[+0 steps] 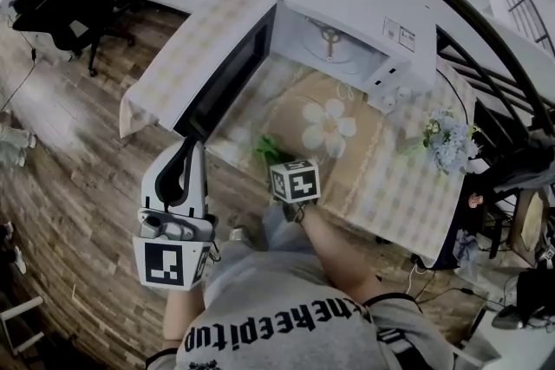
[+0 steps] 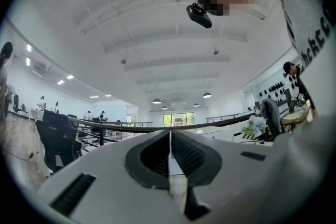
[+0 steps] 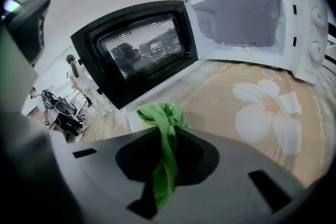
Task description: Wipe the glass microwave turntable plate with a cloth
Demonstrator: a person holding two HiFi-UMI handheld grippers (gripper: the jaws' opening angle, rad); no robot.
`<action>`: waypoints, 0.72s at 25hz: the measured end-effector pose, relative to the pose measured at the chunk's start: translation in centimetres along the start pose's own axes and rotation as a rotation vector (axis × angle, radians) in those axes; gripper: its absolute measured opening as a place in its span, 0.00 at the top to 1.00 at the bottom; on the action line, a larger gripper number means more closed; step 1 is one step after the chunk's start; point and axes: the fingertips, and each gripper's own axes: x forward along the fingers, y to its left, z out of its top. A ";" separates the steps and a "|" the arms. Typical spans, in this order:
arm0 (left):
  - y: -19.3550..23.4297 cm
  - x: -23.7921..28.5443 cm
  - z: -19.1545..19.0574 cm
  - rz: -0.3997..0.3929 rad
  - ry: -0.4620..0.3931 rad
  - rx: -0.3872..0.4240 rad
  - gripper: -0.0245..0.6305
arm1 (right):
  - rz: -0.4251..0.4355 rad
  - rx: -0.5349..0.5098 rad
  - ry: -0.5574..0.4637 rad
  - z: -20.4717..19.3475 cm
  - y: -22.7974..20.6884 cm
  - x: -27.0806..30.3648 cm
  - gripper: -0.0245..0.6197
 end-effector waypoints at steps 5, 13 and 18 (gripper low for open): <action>-0.4 0.3 0.1 -0.017 -0.001 -0.005 0.94 | -0.070 0.052 -0.024 -0.8 -3.7 -2.1 0.89; -1.4 0.9 0.2 -0.049 -0.010 -0.009 0.94 | -0.175 0.114 -0.057 -1.8 -8.8 -4.9 0.89; -1.9 0.9 0.3 -0.065 -0.010 -0.008 0.94 | -0.233 0.157 -0.075 -2.4 -11.5 -6.4 0.89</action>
